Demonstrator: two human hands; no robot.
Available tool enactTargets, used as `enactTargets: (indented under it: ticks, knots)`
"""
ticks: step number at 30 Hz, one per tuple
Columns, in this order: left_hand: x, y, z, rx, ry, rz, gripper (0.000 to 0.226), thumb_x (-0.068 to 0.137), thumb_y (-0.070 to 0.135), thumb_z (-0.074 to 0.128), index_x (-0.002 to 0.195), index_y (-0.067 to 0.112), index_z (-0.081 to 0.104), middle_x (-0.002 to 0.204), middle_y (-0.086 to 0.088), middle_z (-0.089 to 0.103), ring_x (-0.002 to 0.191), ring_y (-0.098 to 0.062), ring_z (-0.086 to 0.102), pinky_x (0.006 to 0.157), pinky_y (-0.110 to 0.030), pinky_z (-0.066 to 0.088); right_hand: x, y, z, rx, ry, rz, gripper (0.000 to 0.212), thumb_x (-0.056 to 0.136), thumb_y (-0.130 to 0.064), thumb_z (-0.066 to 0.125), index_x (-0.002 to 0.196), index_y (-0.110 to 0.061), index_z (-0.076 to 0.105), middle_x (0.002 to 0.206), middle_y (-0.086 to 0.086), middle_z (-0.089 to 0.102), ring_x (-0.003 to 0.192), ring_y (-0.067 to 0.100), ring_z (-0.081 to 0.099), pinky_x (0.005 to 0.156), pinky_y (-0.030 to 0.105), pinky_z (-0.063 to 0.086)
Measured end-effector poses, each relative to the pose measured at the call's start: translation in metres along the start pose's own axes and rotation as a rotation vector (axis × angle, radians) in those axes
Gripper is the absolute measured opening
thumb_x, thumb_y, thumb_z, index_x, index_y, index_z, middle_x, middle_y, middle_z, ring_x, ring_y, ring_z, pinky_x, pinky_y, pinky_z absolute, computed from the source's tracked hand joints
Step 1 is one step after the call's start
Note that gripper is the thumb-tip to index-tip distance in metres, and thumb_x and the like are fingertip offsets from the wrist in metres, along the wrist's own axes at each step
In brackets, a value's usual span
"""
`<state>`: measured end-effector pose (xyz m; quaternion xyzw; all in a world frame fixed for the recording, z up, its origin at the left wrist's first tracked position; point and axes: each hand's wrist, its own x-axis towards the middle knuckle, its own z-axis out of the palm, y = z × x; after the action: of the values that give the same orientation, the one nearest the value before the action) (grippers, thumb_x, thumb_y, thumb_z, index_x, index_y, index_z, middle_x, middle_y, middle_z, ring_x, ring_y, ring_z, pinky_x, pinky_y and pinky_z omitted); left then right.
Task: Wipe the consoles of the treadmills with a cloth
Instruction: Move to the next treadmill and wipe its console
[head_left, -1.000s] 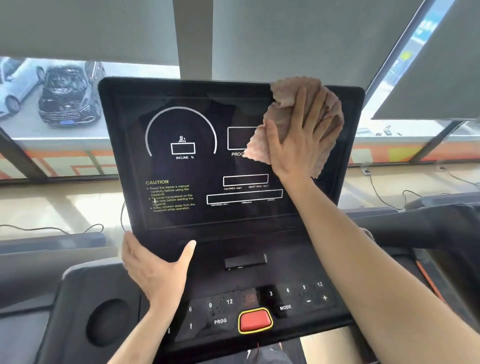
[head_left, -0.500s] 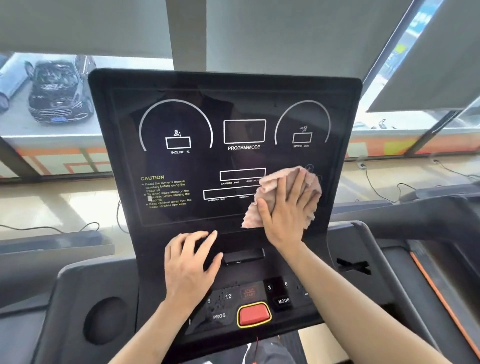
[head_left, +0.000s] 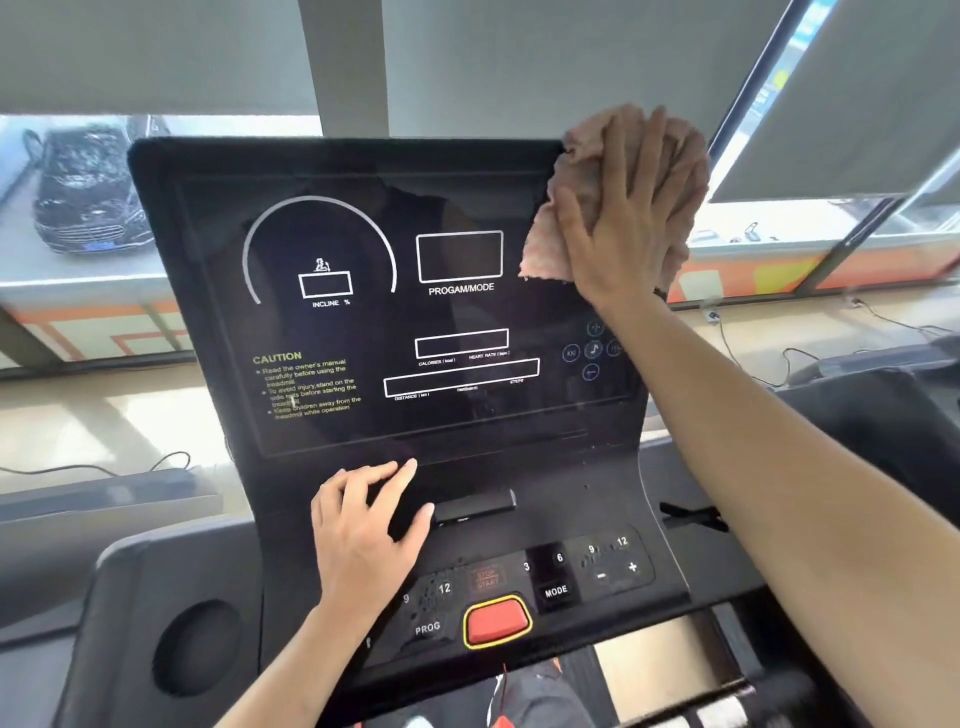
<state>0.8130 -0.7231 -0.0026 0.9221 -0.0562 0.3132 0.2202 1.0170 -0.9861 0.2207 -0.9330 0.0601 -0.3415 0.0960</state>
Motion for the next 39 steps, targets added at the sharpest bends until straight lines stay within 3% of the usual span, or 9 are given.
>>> enactTargets:
  ticks: [5, 8, 13, 19, 24, 30, 33, 37, 39]
  knots:
    - [0.0, 0.001, -0.001, -0.009, 0.008, 0.02, 0.045, 0.083, 0.042, 0.073, 0.121, 0.019, 0.077, 0.114, -0.004, 0.07, 0.111, -0.029, 0.051, 0.103, -0.052, 0.045, -0.022, 0.016, 0.01, 0.019, 0.019, 0.084, 0.074, 0.1, -0.067, 0.026, 0.163, -0.029, 0.014, 0.171, 0.011, 0.011, 0.154, 0.045, 0.013, 0.125, 0.061, 0.008]
    - [0.0, -0.001, 0.0, -0.011, -0.008, 0.018, 0.046, 0.083, 0.044, 0.072, 0.122, 0.019, 0.076, 0.116, -0.004, 0.069, 0.112, -0.032, 0.053, 0.104, -0.052, 0.044, -0.051, 0.039, 0.02, -0.022, 0.005, 0.029, 0.075, 0.102, -0.062, 0.028, 0.163, -0.024, 0.005, 0.17, 0.014, 0.012, 0.156, 0.041, 0.014, 0.126, 0.057, 0.012]
    - [-0.001, -0.001, -0.001, -0.016, -0.015, 0.018, 0.048, 0.084, 0.045, 0.071, 0.123, 0.019, 0.075, 0.117, -0.004, 0.068, 0.113, -0.033, 0.052, 0.106, -0.05, 0.041, -0.116, 0.08, 0.037, 0.005, -0.123, -0.088, 0.074, 0.105, -0.053, 0.023, 0.158, -0.023, -0.019, 0.171, 0.017, 0.002, 0.158, 0.037, 0.0, 0.128, 0.053, 0.007]
    - [-0.003, -0.005, 0.002, -0.021, -0.03, 0.029, 0.05, 0.083, 0.045, 0.074, 0.126, 0.019, 0.074, 0.12, -0.004, 0.066, 0.111, -0.038, 0.06, 0.111, -0.047, 0.037, -0.197, 0.11, 0.052, 0.072, -0.33, -0.063, 0.066, 0.107, -0.044, 0.011, 0.158, -0.021, -0.024, 0.17, 0.017, -0.01, 0.157, 0.033, -0.01, 0.127, 0.055, 0.008]
    - [-0.004, -0.005, 0.0, -0.023, -0.058, 0.026, 0.053, 0.084, 0.046, 0.07, 0.13, 0.018, 0.071, 0.122, -0.006, 0.065, 0.115, -0.036, 0.057, 0.115, -0.045, 0.032, -0.221, 0.119, 0.057, 0.062, -0.397, -0.059, 0.064, 0.107, -0.037, 0.008, 0.155, -0.021, -0.03, 0.166, 0.012, -0.025, 0.156, 0.032, -0.016, 0.128, 0.052, 0.002]
    - [-0.003, -0.004, -0.004, -0.025, -0.084, 0.031, 0.054, 0.085, 0.045, 0.068, 0.132, 0.018, 0.069, 0.125, -0.005, 0.063, 0.119, -0.034, 0.054, 0.116, -0.047, 0.031, -0.238, 0.136, 0.06, -0.024, -0.522, -0.142, 0.069, 0.107, -0.045, 0.01, 0.156, -0.017, -0.029, 0.168, 0.017, -0.02, 0.155, 0.031, -0.022, 0.127, 0.047, -0.009]
    - [-0.003, -0.004, -0.005, -0.026, -0.091, 0.055, 0.054, 0.085, 0.042, 0.07, 0.134, 0.017, 0.068, 0.126, -0.006, 0.063, 0.121, -0.032, 0.056, 0.117, -0.048, 0.032, -0.24, 0.137, 0.057, -0.042, -0.585, -0.204, 0.069, 0.106, -0.05, 0.009, 0.158, -0.02, -0.025, 0.168, 0.014, -0.021, 0.157, 0.035, -0.015, 0.127, 0.051, -0.006]
    - [-0.005, -0.006, -0.009, -0.044, -0.122, 0.08, 0.059, 0.084, 0.038, 0.072, 0.137, 0.014, 0.065, 0.131, -0.007, 0.062, 0.126, -0.031, 0.054, 0.119, -0.05, 0.032, -0.24, 0.131, 0.056, -0.033, -0.518, -0.374, 0.072, 0.107, -0.046, 0.019, 0.16, -0.016, -0.019, 0.168, 0.005, -0.026, 0.157, 0.025, -0.018, 0.126, 0.043, -0.014]
    - [-0.006, -0.008, -0.012, -0.056, -0.153, 0.105, 0.06, 0.085, 0.036, 0.074, 0.139, 0.013, 0.063, 0.136, -0.007, 0.062, 0.131, -0.032, 0.055, 0.121, -0.051, 0.031, -0.238, 0.131, 0.056, -0.051, -0.521, -0.435, 0.068, 0.108, -0.047, 0.016, 0.16, -0.018, -0.017, 0.168, 0.006, -0.023, 0.157, 0.027, -0.016, 0.127, 0.048, -0.01]
